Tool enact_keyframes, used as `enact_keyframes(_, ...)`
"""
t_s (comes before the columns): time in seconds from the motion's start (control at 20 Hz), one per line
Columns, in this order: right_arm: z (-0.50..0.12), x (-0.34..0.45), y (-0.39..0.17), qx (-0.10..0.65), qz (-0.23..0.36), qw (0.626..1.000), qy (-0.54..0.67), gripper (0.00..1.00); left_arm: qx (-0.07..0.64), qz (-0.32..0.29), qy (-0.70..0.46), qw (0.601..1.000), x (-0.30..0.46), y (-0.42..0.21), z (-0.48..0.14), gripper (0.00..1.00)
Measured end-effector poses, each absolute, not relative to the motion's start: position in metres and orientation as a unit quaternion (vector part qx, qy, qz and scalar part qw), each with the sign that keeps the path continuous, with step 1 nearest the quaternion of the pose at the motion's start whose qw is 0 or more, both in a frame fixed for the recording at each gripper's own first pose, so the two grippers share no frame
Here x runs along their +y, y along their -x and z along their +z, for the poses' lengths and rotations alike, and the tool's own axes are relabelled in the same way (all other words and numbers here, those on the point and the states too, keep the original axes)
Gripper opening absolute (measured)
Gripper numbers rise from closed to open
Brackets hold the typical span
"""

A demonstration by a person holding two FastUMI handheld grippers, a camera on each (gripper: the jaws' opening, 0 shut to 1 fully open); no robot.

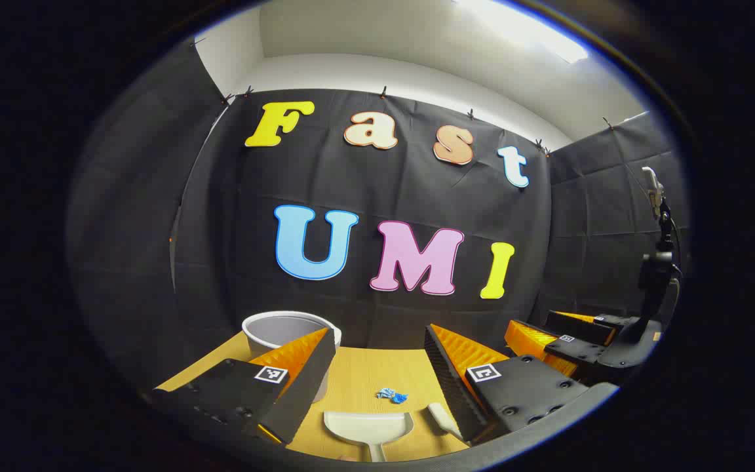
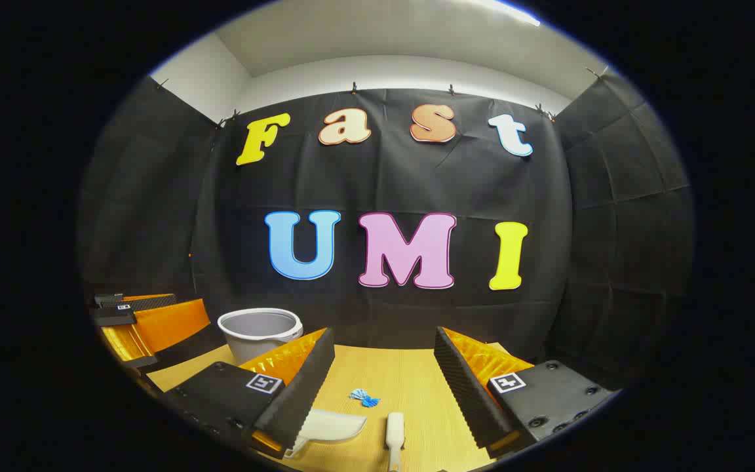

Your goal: Pick up the small broom and dustpan from the desktop, sweep the trash into the dustpan with the broom, and then empty the trash into the garbage bin.

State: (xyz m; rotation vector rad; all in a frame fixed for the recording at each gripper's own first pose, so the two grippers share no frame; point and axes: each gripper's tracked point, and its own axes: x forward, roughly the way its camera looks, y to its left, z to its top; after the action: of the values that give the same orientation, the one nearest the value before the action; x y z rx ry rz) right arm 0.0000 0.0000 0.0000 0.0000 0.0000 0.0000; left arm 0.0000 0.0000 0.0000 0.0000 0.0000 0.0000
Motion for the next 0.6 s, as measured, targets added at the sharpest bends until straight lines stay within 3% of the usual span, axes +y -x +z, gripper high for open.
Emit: enact_keyframes(0.6,0.0049,0.0034,-0.0054,-0.007,0.012,1.000,-0.015,0.99,0.007,0.017,-0.015,1.000,0.0013,0.0029,-0.0017,0.82)
